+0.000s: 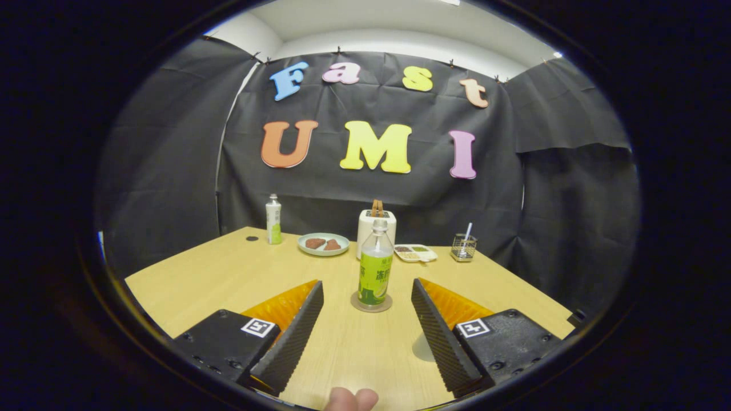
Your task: Take the bottle from table, then pour the juice into the cup, finally place the bottle on the coaster
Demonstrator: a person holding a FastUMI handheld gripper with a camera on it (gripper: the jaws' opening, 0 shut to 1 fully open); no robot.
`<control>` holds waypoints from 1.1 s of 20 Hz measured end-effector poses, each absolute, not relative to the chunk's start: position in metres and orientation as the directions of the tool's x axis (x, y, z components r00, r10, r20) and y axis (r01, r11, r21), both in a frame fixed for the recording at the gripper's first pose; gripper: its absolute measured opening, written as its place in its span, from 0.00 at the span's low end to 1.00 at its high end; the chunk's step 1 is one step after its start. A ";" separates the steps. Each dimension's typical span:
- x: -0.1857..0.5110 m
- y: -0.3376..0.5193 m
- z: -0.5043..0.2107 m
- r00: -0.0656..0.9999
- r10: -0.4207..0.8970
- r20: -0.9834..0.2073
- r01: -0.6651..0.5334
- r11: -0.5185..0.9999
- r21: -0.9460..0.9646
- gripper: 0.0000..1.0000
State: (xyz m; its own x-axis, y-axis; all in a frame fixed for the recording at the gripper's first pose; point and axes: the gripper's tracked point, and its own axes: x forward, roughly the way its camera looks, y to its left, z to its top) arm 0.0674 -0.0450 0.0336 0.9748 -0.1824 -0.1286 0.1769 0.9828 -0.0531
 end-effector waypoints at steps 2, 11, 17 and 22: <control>0.060 -0.038 0.033 0.982 -0.157 -0.106 0.153 0.987 -0.047 1.00; 0.031 -0.033 0.008 0.993 -0.111 -0.046 0.112 0.993 0.020 1.00; 0.025 -0.038 -0.003 0.991 -0.131 -0.024 0.132 0.991 0.022 1.00; 0.027 -0.040 -0.011 0.989 -0.148 -0.022 0.149 0.988 0.029 1.00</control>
